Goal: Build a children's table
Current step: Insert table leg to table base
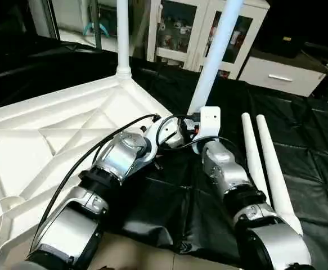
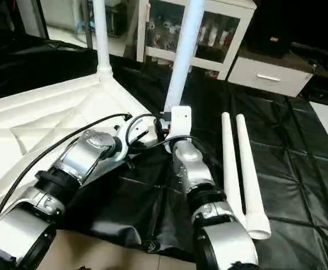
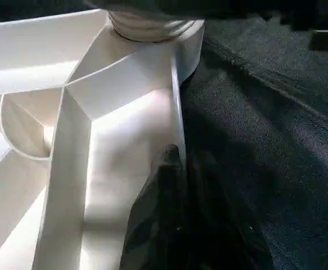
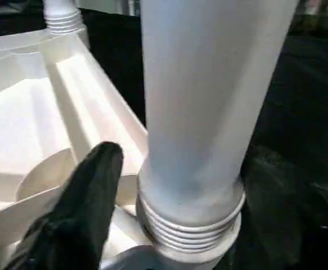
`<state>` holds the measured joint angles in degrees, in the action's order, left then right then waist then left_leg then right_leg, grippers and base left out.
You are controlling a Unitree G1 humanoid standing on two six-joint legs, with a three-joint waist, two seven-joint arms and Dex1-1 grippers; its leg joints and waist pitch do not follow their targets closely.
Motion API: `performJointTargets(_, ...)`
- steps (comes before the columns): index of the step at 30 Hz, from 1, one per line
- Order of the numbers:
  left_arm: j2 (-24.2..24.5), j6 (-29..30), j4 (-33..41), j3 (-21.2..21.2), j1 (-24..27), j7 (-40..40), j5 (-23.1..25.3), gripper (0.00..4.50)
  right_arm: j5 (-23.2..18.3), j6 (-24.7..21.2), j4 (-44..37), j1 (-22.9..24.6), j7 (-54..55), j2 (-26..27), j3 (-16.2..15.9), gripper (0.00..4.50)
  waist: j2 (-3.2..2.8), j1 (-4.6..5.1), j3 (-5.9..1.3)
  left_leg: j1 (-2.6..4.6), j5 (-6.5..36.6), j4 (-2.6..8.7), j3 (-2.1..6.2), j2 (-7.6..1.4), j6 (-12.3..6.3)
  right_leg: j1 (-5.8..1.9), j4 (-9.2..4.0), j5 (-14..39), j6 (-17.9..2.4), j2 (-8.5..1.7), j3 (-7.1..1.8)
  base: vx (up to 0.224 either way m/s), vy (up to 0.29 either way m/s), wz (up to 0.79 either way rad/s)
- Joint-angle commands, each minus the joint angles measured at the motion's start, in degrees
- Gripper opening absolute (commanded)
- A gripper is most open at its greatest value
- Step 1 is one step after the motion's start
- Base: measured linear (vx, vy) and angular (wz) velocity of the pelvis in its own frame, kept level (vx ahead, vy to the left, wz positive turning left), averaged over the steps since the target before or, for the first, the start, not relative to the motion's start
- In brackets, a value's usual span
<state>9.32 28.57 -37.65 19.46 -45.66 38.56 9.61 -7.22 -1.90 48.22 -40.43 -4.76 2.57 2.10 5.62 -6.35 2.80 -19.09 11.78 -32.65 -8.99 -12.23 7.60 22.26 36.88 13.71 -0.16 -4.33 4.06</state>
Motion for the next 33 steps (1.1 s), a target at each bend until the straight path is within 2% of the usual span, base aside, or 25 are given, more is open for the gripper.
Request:
performJointTargets(1, 0.1, -1.1, 0.3, 1.2, -1.1, 0.8, 0.6, 0.0, -0.8, -2.9, -6.2, 1.5, -3.3, -0.7, -1.4, 3.65, -0.89, 0.06, -3.01, -0.4, 1.8, 3.71, -0.47, -0.71, -0.94, -3.17, -4.11, -7.3, -10.1, -3.47, -3.24, 0.0, 0.0, 0.0)
performJointTargets(2, 0.3, -1.5, 0.4, 1.2, -1.0, 1.2, 0.5, 0.0, -1.0, -4.5, -9.7, 2.8, -4.4, -1.3, -1.9, 3.89, -0.84, -0.06, -3.02, -0.43, 0.4, 3.58, -0.49, -0.61, -1.51, -3.35, -4.03, -9.3, -10.2, -3.39, -3.29, 0.0, 0.0, 0.0)
performJointTargets(4, 0.7, -2.0, 0.9, 1.3, -0.5, 2.6, 0.2, 0.0, -1.7, -8.2, -16.7, 5.9, -7.2, -3.3, -3.2, 3.94, -0.76, -0.23, -3.01, -0.43, -0.6, 3.54, -0.46, -0.49, -2.1, -3.54, -4.04, -10.8, -10.3, -3.29, -3.22, 0.0, 0.0, 0.0)
performJointTargets(6, 0.9, -2.1, 1.1, 1.3, -0.3, 3.0, 0.1, 0.0, -1.8, -9.0, -18.2, 6.6, -7.9, -3.7, -3.5, 4.17, -0.84, -0.24, -3.09, -0.34, -1.2, 3.58, -0.46, -0.54, -2.5, -3.49, -3.93, -12.2, -10.7, -3.35, -3.21, 0.0, 0.0, 0.0)
performJointTargets(8, 2.0, -2.9, 2.3, 1.9, 0.6, 5.1, -0.2, 0.0, -2.2, -12.3, -23.1, 9.2, -9.4, -6.0, -4.0, 4.28, -0.94, -0.25, -3.08, -0.24, -1.4, 3.51, -0.48, -0.61, -2.44, -3.6, -3.92, -12.6, -11.2, -3.28, -3.22, 0.0, 0.0, 0.0)
performJointTargets(9, 4.0, -3.8, 4.2, 2.9, 2.3, 8.9, -0.6, 0.0, -2.4, -16.3, -28.3, 12.6, -12.8, -10.8, -4.6, 4.38, -1.33, -0.38, -3.11, -0.18, -1.9, 3.48, -0.39, -0.6, -2.44, -3.6, -3.8, -13.4, -11.4, -3.26, -3.21, 0.0, 0.0, 0.0)
performJointTargets(10, 4.0, -3.8, 4.2, 2.9, 2.3, 8.9, -0.6, 0.0, -2.4, -16.3, -28.3, 12.6, -12.8, -10.8, -4.6, 4.38, -1.12, -0.58, -3.15, -0.18, -2.8, 3.36, -0.45, -0.65, -2.78, -3.78, -3.72, -15.5, -11.5, -3.16, -3.2, 0.0, 0.0, 0.0)
performJointTargets(12, 5.8, -4.2, 6.3, 3.4, 3.9, 12.2, -1.4, 0.0, -2.8, -20.4, -32.8, 15.2, -17.2, -14.9, -5.1, 4.38, -1.42, -0.55, -3.31, -0.19, -3.6, 3.31, -0.5, -0.52, -2.45, -3.81, -3.59, -17.0, -12.1, -3.04, -3.1, 0.0, 0.0, 0.0)
performJointTargets(13, 7.0, -4.9, 7.6, 3.8, 4.8, 14.2, -1.8, 0.0, -3.5, -22.0, -34.7, 16.2, -20.2, -17.2, -5.2, 4.38, -1.24, -0.58, -3.38, -0.39, -4.4, 3.14, -0.45, -0.38, -2.78, -4.14, -3.38, -18.9, -12.3, -2.92, -3.14, 0.0, 0.0, 0.0)
performJointTargets(15, 9.9, -7.2, 10.9, 5.3, 6.9, 20.4, -3.1, 0.0, -5.7, -23.9, -38.1, 18.2, -26.8, -21.9, -5.3, 4.38, -1.07, -0.59, -3.32, -0.48, -4.1, 3.08, -0.53, -0.44, -3.67, -4.24, -3.38, -20.1, -12.8, -2.96, -3.22, 0.0, 0.0, 0.0)
performJointTargets(16, 10.9, -7.7, 12.1, 5.6, 7.7, 22.4, -3.8, 0.0, -6.6, -23.5, -38.7, 18.7, -29.5, -23.4, -5.3, 4.38, -1.46, -0.66, -3.35, -0.42, -3.3, 3.08, -0.54, -0.56, -3.9, -4.07, -3.32, -19.8, -13.3, -3.08, -3.16, 0.0, 0.0, 0.0)
performJointTargets(17, 10.9, -7.7, 12.1, 5.6, 7.7, 22.4, -3.8, 0.0, -6.6, -23.5, -38.7, 18.7, -29.5, -23.4, -5.3, 4.38, -1.22, -0.42, -3.3, -0.47, -3.0, 3.09, -0.68, -0.59, -4.13, -4.02, -3.43, -19.4, -13.6, -3.05, -3.18, 0.0, 0.0, 0.0)
performJointTargets(18, 12.3, -8.3, 14.2, 5.9, 8.9, 25.8, -5.1, 0.0, -8.1, -23.9, -40.8, 19.8, -33.3, -25.9, -5.5, 4.38, -1.15, -0.32, -3.23, -0.56, -2.0, 3.14, -0.73, -0.59, -4.19, -4.0, -3.51, -17.4, -14.1, -3.1, -3.11, 0.0, 0.0, 0.0)
performJointTargets(19, 13.1, -8.8, 15.2, 6.1, 9.4, 27.1, -5.5, 0.0, -8.7, -23.6, -41.5, 20.3, -35.8, -27.4, -5.8, 4.38, -1.43, -0.42, -3.21, -0.39, -1.6, 3.05, -0.77, -0.78, -4.32, -3.88, -3.49, -16.0, -14.4, -3.31, -3.21, 0.0, 0.0, 0.0)
performJointTargets(21, 15.4, -8.8, 18.1, 6.6, 10.9, 30.8, -6.9, 0.0, -10.4, -22.4, -43.0, 21.6, -42.8, -31.4, -6.7, 4.38, -1.25, -0.4, -3.21, -0.35, -0.9, 2.95, -0.82, -1.06, -4.95, -3.94, -3.46, -15.5, -15.1, -3.29, -3.22, 0.0, 0.0, 0.0)
performJointTargets(23, 16.5, -8.1, 19.9, 6.7, 11.7, 32.7, -7.5, 0.0, -11.7, -22.7, -43.8, 22.0, -46.7, -32.9, -6.9, 4.38, -1.53, -0.43, -3.03, -0.2, -0.2, 3.03, -0.93, -1.12, -5.16, -3.58, -3.6, -13.9, -15.7, -3.38, -3.19, 0.0, 0.0, 0.0)
performJointTargets(24, 17.4, -7.9, 21.1, 7.0, 12.2, 34.0, -7.9, 0.0, -12.7, -23.6, -44.2, 22.1, -49.7, -34.0, -7.5, 4.38, -1.21, -0.31, -3.06, -0.31, 0.4, 2.96, -0.94, -1.11, -5.27, -3.71, -3.56, -12.8, -16.0, -3.44, -3.22, 0.0, 0.0, 0.0)
performJointTargets(26, 18.5, -8.2, 22.3, 7.4, 12.7, 35.2, -8.1, 0.0, -13.5, -24.7, -44.8, 22.3, -53.5, -35.7, -8.6, 4.38, -1.08, -0.4, -3.0, -0.22, 0.7, 3.0, -0.94, -1.2, -5.5, -3.61, -3.66, -11.2, -16.1, -3.51, -3.24, 0.0, 0.0, 0.0)
performJointTargets(27, 18.8, -8.4, 22.6, 7.5, 12.9, 35.7, -8.1, 0.0, -13.7, -25.0, -45.1, 22.4, -55.0, -36.4, -9.1, 4.38, -1.27, -0.43, -3.05, -0.1, 0.8, 2.93, -0.91, -1.21, -5.64, -3.54, -3.62, -10.5, -16.3, -3.44, -3.19, 0.0, 0.0, 0.0)
performJointTargets(29, 19.6, -8.9, 23.2, 7.8, 13.1, 36.5, -7.6, 0.0, -13.9, -25.2, -45.2, 22.2, -57.9, -37.5, -10.1, 4.38, -1.18, -0.54, -3.1, -0.11, 0.2, 2.79, -0.94, -1.23, -5.78, -3.47, -3.5, -10.6, -16.7, -3.49, -3.18, 0.0, 0.0, 0.0)
performJointTargets(30, 19.8, -9.0, 23.3, 7.9, 13.1, 36.9, -7.5, 0.0, -14.0, -25.2, -45.1, 22.0, -58.7, -37.7, -10.4, 4.38, -0.86, -0.59, -3.11, -0.11, -0.2, 2.76, -0.98, -1.22, -5.84, -3.48, -3.52, -10.7, -16.6, -3.53, -3.18, 0.0, 0.0, 0.0)
performJointTargets(33, 20.3, -9.1, 23.9, 8.1, 13.3, 37.3, -7.3, 0.0, -14.1, -24.9, -44.2, 21.1, -61.4, -38.3, -11.6, 4.38, -0.92, -0.66, -3.16, -0.17, 0.0, 2.68, -0.94, -1.16, -5.82, -3.41, -3.45, -9.4, -16.5, -3.57, -3.13, 0.0, 0.0, 0.0)
